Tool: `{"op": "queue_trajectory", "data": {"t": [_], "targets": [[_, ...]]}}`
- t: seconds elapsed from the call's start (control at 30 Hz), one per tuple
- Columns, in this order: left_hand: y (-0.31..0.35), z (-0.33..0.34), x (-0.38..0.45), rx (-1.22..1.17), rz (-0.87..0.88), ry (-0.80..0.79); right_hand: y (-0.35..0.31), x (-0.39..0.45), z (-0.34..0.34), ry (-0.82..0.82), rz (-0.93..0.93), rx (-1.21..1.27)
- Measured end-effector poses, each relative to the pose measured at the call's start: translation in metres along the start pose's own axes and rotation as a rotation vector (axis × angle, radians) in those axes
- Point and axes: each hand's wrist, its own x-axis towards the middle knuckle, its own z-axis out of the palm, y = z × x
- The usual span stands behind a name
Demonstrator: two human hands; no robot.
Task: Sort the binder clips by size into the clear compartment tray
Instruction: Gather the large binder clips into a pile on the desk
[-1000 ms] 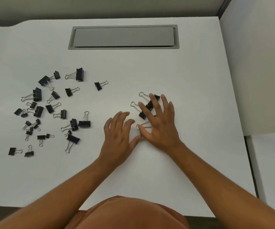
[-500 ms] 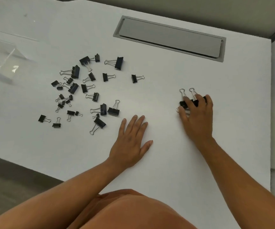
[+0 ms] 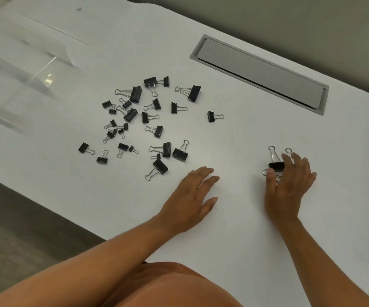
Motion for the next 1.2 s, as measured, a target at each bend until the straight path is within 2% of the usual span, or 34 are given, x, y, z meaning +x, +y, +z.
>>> {"op": "queue_trajectory", "data": {"t": [0.07,0.17,0.27,0.37,0.47,0.6,0.7,0.8,0.9,1.03,1.2], "targets": [[-0.007,-0.022,-0.01,-0.042,-0.029,0.082,-0.025,-0.005,0.005,0.002,-0.077,0.089],[-0.032,-0.06,-0.026,-0.005,-0.104,0.218,-0.079,-0.002,0.018,0.009,-0.206,0.046],[-0.068,-0.098,-0.026,0.049,-0.199,0.274,-0.139,0.028,0.032,-0.013,-0.262,0.08],[-0.103,-0.132,-0.013,0.084,-0.267,0.295,-0.184,0.077,0.061,-0.114,-0.299,0.148],[-0.133,-0.156,0.001,0.097,-0.319,0.28,-0.211,0.127,0.091,-0.253,-0.325,0.086],[-0.167,-0.177,0.012,0.07,-0.356,0.246,-0.228,0.169,0.117,-0.534,-0.285,-0.027],[-0.194,-0.192,0.03,0.057,-0.364,0.233,-0.232,0.18,0.127,-0.6,-0.291,-0.031],[-0.221,-0.205,0.065,0.068,-0.341,0.186,-0.236,0.18,0.128,-0.564,-0.2,-0.022],[-0.239,-0.21,0.106,0.088,-0.295,0.062,-0.241,0.178,0.122,-0.515,-0.08,0.056],[-0.249,-0.202,0.139,0.172,-0.259,-0.109,-0.253,0.151,0.104,-0.316,0.059,0.202],[-0.257,-0.193,0.139,0.065,-0.29,-0.031,-0.285,0.084,0.083,-0.141,0.344,0.471]]}}
